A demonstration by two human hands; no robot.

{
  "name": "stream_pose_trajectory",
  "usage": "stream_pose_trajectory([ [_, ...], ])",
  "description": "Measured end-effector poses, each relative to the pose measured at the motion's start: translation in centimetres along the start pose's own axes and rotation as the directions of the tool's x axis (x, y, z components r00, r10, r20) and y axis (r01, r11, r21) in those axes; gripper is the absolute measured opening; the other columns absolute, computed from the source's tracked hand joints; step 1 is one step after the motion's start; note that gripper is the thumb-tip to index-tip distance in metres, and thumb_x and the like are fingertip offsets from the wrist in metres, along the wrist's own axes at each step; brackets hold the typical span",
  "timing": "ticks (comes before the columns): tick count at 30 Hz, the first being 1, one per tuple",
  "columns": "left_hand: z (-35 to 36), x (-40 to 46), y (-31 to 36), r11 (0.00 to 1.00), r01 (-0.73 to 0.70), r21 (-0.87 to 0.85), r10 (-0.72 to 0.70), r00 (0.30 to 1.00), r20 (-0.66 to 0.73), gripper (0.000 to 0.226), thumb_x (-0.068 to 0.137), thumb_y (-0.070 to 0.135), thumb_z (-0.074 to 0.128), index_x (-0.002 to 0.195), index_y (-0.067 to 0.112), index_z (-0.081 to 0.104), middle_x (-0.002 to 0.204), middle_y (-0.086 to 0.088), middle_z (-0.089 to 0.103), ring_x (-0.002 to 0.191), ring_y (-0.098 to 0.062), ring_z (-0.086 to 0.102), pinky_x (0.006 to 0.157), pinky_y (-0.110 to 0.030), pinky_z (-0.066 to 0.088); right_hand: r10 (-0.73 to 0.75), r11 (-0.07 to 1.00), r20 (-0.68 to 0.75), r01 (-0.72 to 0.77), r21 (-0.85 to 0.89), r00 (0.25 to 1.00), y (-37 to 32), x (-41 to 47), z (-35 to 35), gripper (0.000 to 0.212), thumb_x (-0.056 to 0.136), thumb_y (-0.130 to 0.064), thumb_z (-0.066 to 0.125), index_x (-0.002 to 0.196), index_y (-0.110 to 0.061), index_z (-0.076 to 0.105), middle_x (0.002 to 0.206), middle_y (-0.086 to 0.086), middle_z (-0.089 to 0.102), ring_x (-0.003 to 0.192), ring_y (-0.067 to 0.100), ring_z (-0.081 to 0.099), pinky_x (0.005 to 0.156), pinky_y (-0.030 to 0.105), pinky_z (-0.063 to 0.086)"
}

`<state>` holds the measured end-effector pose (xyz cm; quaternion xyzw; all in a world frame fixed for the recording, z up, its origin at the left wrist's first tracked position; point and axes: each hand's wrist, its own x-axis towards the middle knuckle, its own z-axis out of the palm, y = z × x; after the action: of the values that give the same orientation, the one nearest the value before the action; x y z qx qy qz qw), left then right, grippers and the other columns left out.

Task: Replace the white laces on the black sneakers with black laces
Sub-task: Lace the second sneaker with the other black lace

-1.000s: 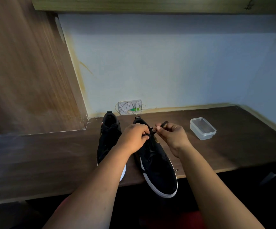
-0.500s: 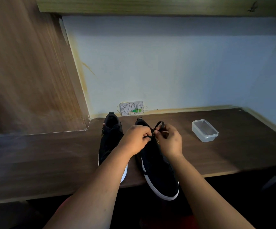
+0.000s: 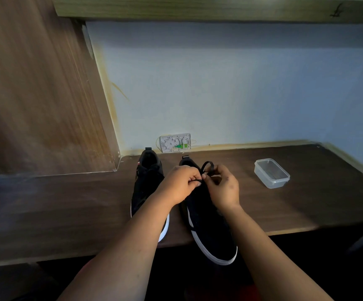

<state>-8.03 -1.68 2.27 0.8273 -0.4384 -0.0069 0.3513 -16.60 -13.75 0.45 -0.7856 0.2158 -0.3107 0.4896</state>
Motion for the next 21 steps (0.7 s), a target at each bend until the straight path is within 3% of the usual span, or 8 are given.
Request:
stream_pose_trajectory([
  [12,0.2,-0.2,0.0,0.998,-0.026,0.05,0.027,1.0,-0.002,0.005,0.088,0.011,0.065,0.091,0.016,0.064,0.09,0.009,0.056,0.078,-0.007,0.057,0.07,-0.022,0.048,-0.046,0.999,-0.037,0.046,-0.006,0.998,0.3,-0.4,0.4,0.009,0.085,-0.01,0.068,0.085,-0.018,0.063,0.082,-0.007,0.068,0.073,-0.007,0.061,0.061,0.001,0.04],
  [21,0.0,-0.2,-0.2,1.0,0.012,0.005,-0.012,1.0,0.003,0.009,0.091,0.011,0.062,0.096,0.014,0.068,0.093,0.002,0.062,0.081,-0.01,0.06,0.07,-0.02,0.046,0.009,0.999,0.152,-0.002,-0.045,0.988,0.1,0.2,-0.7,0.012,0.088,-0.015,0.067,0.095,-0.024,0.062,0.083,-0.014,0.064,0.08,-0.001,0.058,0.065,0.007,0.042],
])
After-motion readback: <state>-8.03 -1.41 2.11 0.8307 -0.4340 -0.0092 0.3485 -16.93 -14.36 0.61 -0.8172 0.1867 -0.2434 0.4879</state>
